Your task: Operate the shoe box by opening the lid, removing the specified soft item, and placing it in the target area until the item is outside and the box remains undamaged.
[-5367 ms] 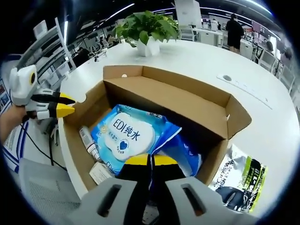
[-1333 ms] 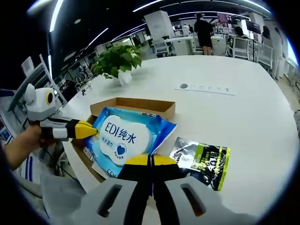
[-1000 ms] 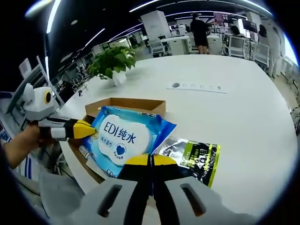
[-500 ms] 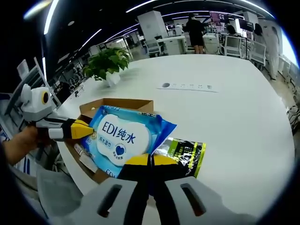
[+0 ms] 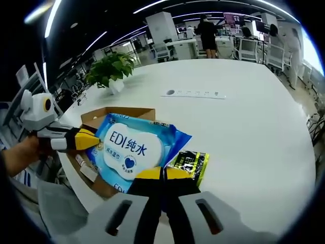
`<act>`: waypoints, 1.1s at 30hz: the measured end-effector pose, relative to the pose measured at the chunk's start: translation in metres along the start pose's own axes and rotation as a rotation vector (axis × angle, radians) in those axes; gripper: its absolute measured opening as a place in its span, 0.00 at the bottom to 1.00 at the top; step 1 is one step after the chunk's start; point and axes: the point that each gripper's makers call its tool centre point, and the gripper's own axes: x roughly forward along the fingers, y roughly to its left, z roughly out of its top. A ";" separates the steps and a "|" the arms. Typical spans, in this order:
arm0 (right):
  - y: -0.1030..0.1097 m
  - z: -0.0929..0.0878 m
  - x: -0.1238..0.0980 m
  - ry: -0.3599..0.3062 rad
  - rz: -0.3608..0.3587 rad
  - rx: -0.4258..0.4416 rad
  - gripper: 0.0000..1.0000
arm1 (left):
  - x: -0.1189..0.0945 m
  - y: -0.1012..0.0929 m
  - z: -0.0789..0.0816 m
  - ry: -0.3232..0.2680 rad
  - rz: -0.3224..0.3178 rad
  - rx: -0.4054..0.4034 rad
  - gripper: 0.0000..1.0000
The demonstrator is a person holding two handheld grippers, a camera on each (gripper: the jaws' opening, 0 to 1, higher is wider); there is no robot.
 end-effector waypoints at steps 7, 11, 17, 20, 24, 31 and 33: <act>-0.011 -0.001 -0.001 -0.001 -0.016 0.010 0.00 | 0.012 -0.005 0.001 0.011 -0.007 0.016 0.00; -0.018 -0.004 0.002 0.004 -0.024 0.019 0.00 | 0.020 -0.006 0.001 0.024 -0.010 0.025 0.00; -0.028 -0.009 0.009 0.023 -0.036 0.022 0.00 | 0.032 -0.007 -0.005 0.063 -0.012 0.051 0.00; -0.032 -0.013 0.014 0.038 -0.036 0.020 0.00 | 0.037 -0.005 -0.009 0.086 -0.011 0.065 0.00; -0.035 -0.018 0.021 0.056 -0.033 0.011 0.00 | 0.042 -0.003 -0.015 0.123 -0.001 0.119 0.00; -0.042 -0.025 0.034 0.091 -0.035 -0.004 0.00 | 0.052 -0.001 -0.023 0.185 0.008 0.214 0.00; -0.045 -0.028 0.037 0.100 -0.040 -0.010 0.00 | 0.056 0.000 -0.026 0.199 0.004 0.208 0.00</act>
